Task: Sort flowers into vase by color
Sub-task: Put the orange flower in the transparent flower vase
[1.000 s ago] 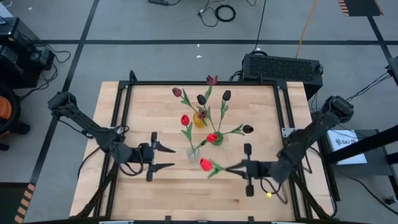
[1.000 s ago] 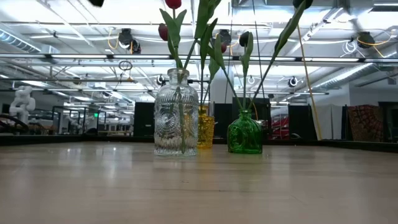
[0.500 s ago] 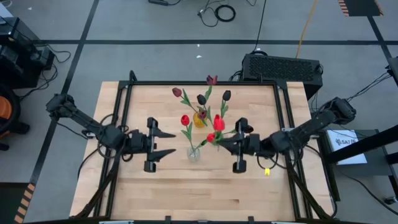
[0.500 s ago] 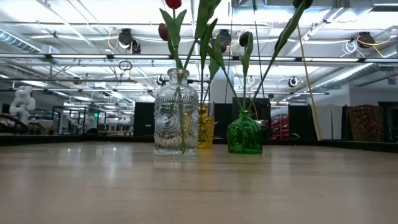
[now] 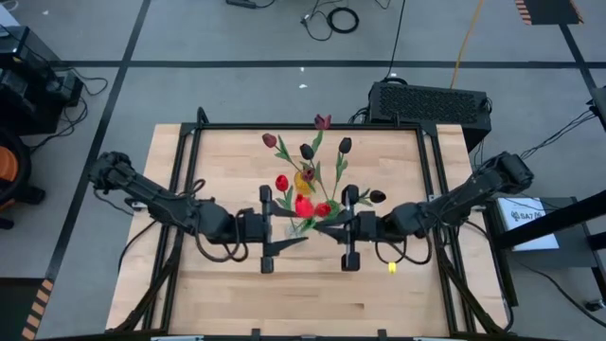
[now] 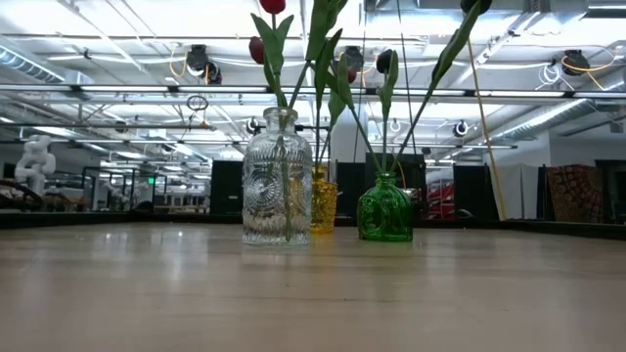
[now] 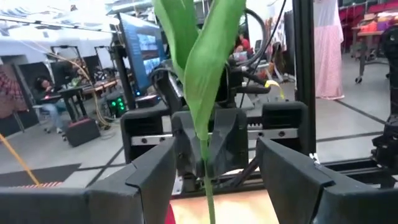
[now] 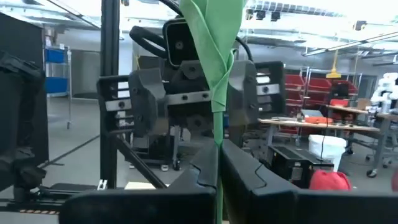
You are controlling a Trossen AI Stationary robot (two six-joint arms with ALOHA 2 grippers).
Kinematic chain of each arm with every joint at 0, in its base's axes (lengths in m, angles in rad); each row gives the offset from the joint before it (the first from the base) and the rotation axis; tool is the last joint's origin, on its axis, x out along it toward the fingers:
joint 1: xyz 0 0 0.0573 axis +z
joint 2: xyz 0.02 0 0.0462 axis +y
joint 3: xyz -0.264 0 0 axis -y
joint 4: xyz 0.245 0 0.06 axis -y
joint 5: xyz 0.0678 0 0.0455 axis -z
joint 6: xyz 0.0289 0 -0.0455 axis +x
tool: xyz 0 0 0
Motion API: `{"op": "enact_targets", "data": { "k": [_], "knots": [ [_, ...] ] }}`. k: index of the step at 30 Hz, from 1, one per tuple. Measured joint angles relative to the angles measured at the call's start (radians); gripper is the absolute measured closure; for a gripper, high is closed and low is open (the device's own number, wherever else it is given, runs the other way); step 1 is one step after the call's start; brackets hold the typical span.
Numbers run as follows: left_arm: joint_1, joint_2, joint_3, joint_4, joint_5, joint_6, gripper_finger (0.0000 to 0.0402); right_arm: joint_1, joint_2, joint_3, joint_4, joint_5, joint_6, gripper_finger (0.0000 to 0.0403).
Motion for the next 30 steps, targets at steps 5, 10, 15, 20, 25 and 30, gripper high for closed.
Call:
{"op": "enact_targets", "data": {
  "k": [5,10,15,20,25,30],
  "knots": [
    [0.007,0.009,0.011,0.005,-0.008,-0.008,0.0175,0.023,0.034,0.069,-0.075,0.001,-0.013,0.0402],
    [0.005,0.009,0.011,0.005,0.035,-0.009,0.0175,0.026,0.069,0.107,-0.098,0.001,-0.034,0.0402],
    [0.008,0.009,0.011,-0.034,0.099,-0.052,0.0176,0.022,0.087,0.120,-0.103,0.002,-0.056,0.0402],
    [0.010,0.009,0.011,-0.048,0.101,-0.053,0.0194,0.022,0.087,0.120,-0.101,0.009,-0.070,0.0402],
    [0.010,0.009,0.011,-0.045,0.116,-0.035,0.0246,0.022,0.087,0.120,-0.105,0.009,-0.071,0.0402],
    [0.010,0.007,0.011,-0.047,0.124,-0.034,0.0309,0.023,0.087,0.120,-0.106,0.010,-0.081,0.0403]
  ]
}}
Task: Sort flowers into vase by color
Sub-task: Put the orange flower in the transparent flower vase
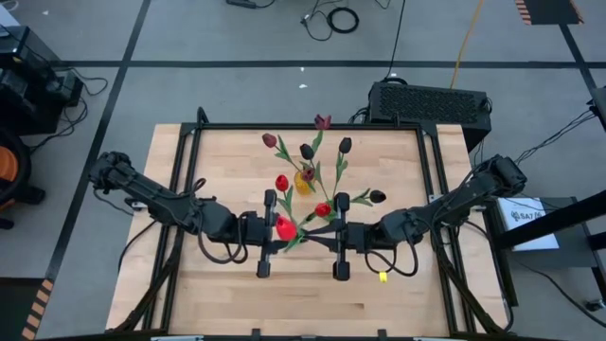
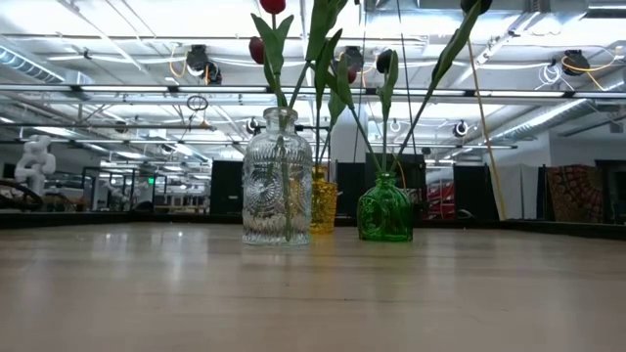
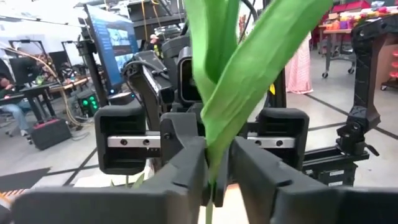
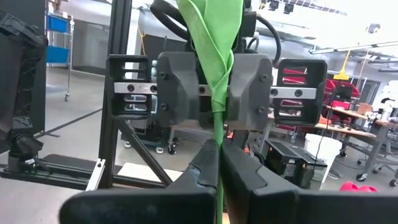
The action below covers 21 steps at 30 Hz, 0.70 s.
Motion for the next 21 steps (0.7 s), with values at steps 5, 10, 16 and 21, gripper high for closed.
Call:
{"op": "enact_targets", "data": {
  "k": [5,10,16,21],
  "knots": [
    [0.000,-0.001,0.000,-0.014,0.000,0.000,0.0367,0.000,0.000,0.000,-0.003,0.000,0.019,0.0383],
    [-0.001,-0.051,0.000,-0.101,0.000,-0.001,0.0393,0.000,-0.009,0.000,-0.058,0.021,0.057,0.0333],
    [-0.035,-0.166,0.000,-0.269,0.001,-0.049,0.0381,0.000,-0.061,0.000,-0.208,0.024,0.130,0.0274],
    [-0.080,-0.209,-0.037,-0.348,-0.002,-0.106,0.0379,0.005,-0.127,0.000,-0.377,0.021,0.157,0.0251]
  ]
}}
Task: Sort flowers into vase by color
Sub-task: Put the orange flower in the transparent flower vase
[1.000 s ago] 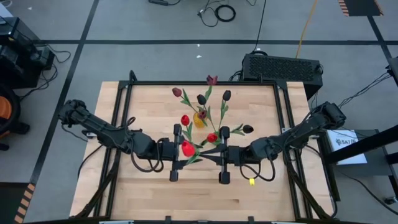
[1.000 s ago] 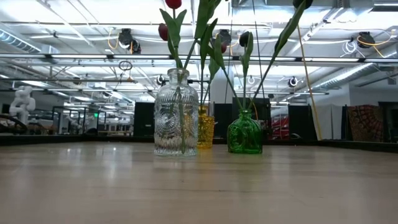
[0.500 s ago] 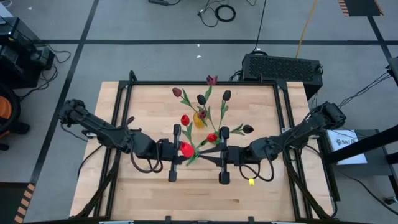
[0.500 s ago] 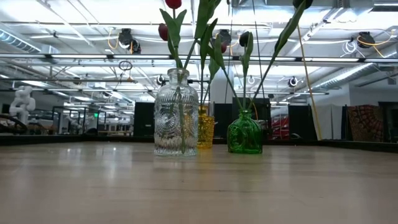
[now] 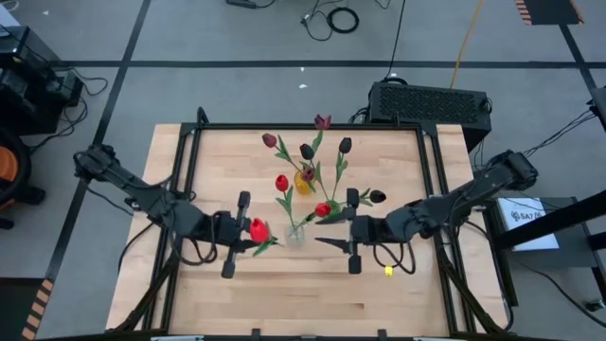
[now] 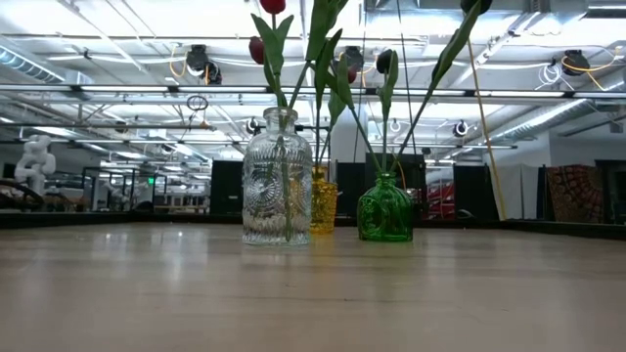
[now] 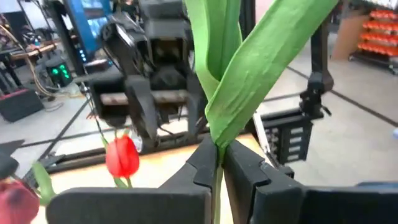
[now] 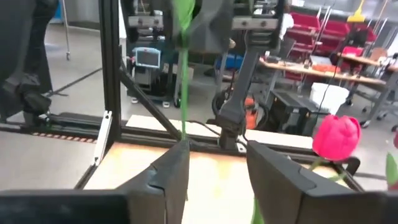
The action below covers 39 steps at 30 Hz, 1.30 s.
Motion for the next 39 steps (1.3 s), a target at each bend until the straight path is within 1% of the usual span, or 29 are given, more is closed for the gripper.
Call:
{"op": "enact_targets", "data": {
  "k": [2,5,8,12,16,22,26,29,39],
  "knots": [
    [-0.017,0.000,-0.030,0.009,-0.028,-0.001,0.0378,0.003,-0.025,0.000,-0.032,0.000,0.022,0.0248],
    [-0.034,0.002,-0.086,0.072,-0.111,0.009,0.0378,0.003,-0.044,0.000,-0.052,0.000,0.038,0.0248],
    [-0.029,0.002,-0.159,0.186,-0.155,0.048,0.0378,0.003,-0.045,0.000,-0.068,-0.002,0.045,0.0248],
    [-0.022,-0.001,-0.232,0.345,-0.185,0.131,0.0377,0.003,-0.046,0.000,-0.083,-0.002,0.045,0.0248],
    [-0.014,-0.003,-0.273,0.381,-0.184,0.209,0.0377,0.003,-0.046,0.000,-0.102,-0.002,0.045,0.0248],
    [0.034,-0.003,-0.328,0.411,-0.187,0.155,0.0377,0.003,-0.046,0.000,-0.103,-0.002,0.043,0.0248],
    [0.052,-0.002,-0.388,0.516,-0.182,0.138,0.0377,0.003,-0.046,0.000,-0.103,-0.002,0.040,0.0248],
    [0.056,-0.002,-0.426,0.583,-0.180,0.152,0.0377,0.003,-0.046,0.000,-0.103,-0.002,0.038,0.0248],
    [0.061,0.000,-0.439,0.578,-0.175,0.136,0.0377,0.003,-0.046,0.000,-0.103,-0.002,0.038,0.0248]
  ]
}}
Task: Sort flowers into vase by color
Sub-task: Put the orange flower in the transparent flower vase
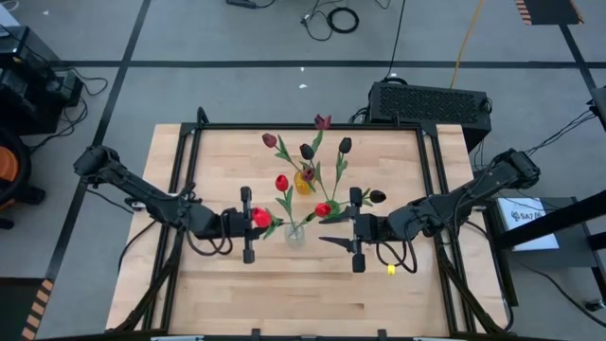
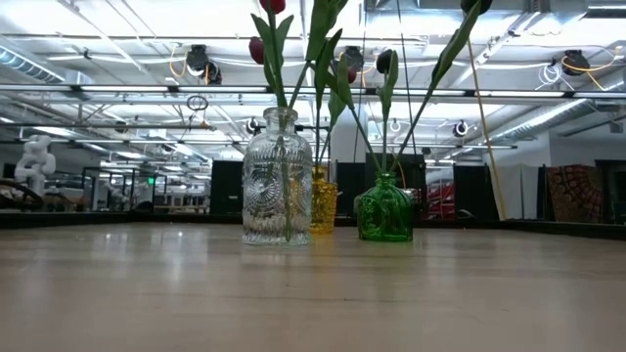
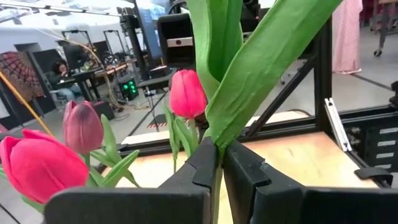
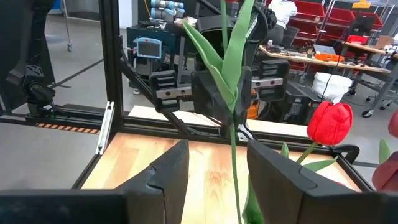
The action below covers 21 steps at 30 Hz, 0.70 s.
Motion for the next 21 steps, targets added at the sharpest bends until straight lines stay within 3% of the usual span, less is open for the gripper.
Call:
{"op": "enact_targets", "data": {
  "k": [21],
  "knots": [
    [-0.002,0.000,0.000,-0.020,0.020,-0.030,0.0377,0.000,0.000,0.000,0.000,0.000,0.000,0.0248]
  ]
}}
